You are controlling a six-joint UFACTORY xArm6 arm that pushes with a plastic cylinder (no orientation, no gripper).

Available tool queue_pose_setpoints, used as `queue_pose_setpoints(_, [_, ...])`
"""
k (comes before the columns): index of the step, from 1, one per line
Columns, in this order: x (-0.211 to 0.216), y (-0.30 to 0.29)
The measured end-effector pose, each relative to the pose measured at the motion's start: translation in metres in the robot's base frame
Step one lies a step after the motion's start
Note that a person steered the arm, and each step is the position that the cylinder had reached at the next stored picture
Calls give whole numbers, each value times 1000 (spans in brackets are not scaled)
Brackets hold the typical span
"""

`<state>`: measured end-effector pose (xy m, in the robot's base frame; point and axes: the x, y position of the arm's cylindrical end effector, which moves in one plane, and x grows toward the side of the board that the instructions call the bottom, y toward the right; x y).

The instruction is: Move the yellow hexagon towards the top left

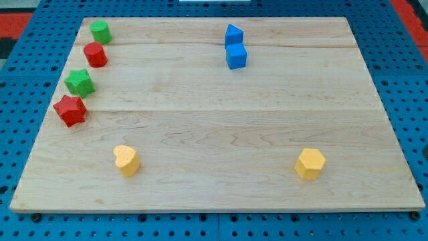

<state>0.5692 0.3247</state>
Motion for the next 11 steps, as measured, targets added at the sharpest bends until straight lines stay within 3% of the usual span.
queue_pose_setpoints(1, [23,-52])
queue_pose_setpoints(3, [6,-158])
queue_pose_setpoints(5, [-36,-201])
queue_pose_setpoints(7, [-46,-263])
queue_pose_setpoints(9, [-92,-319])
queue_pose_setpoints(11, [-96,-364])
